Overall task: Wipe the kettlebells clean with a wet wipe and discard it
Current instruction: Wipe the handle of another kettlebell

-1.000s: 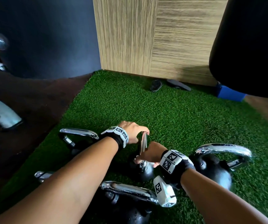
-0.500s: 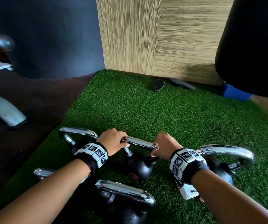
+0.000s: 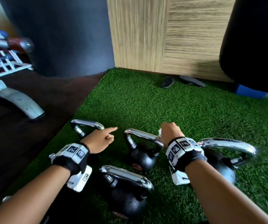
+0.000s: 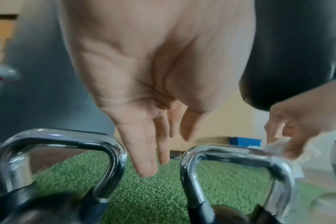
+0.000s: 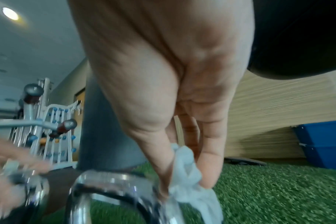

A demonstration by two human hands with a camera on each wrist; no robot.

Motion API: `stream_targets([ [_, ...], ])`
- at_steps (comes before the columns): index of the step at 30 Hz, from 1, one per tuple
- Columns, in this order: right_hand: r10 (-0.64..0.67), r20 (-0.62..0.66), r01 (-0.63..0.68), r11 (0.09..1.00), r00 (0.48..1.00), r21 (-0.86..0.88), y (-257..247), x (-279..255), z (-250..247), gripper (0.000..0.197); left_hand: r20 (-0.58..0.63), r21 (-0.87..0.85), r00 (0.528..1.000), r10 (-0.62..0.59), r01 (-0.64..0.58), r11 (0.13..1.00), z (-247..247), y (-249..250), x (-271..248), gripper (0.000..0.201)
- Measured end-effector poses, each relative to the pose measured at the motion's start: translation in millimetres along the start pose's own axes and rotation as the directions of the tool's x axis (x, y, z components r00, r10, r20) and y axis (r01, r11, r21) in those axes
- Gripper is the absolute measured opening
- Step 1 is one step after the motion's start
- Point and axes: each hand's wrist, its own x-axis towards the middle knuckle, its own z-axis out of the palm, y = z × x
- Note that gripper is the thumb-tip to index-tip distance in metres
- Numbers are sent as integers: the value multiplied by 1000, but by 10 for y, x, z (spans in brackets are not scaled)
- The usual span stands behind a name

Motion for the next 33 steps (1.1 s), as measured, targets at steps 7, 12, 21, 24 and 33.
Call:
stream_targets([
  [7, -281, 41, 267, 942, 959, 204, -147, -347, -313, 22, 197, 41, 979, -59, 52, 998, 379, -368, -449, 52],
  [12, -408, 48, 366, 860, 912, 356, -302, -798, -261, 19, 432, -9, 892, -136, 156, 988, 712, -452, -609, 67],
  [21, -378, -91, 385, 854, 921, 350, -545, -1323, 166, 7, 198, -136, 978, -73, 101, 986, 1112, -419, -736, 100],
  [24, -270, -259, 342, 893, 927, 292, -616, -1449, 273, 8, 121, -176, 991, -65, 86, 981, 1147, -374, -835, 97],
  [33, -246, -267, 301, 934, 932, 191, -863, -1563, 563, 21, 81, -405, 996, -26, 57, 912, 1268, -448, -863, 91],
])
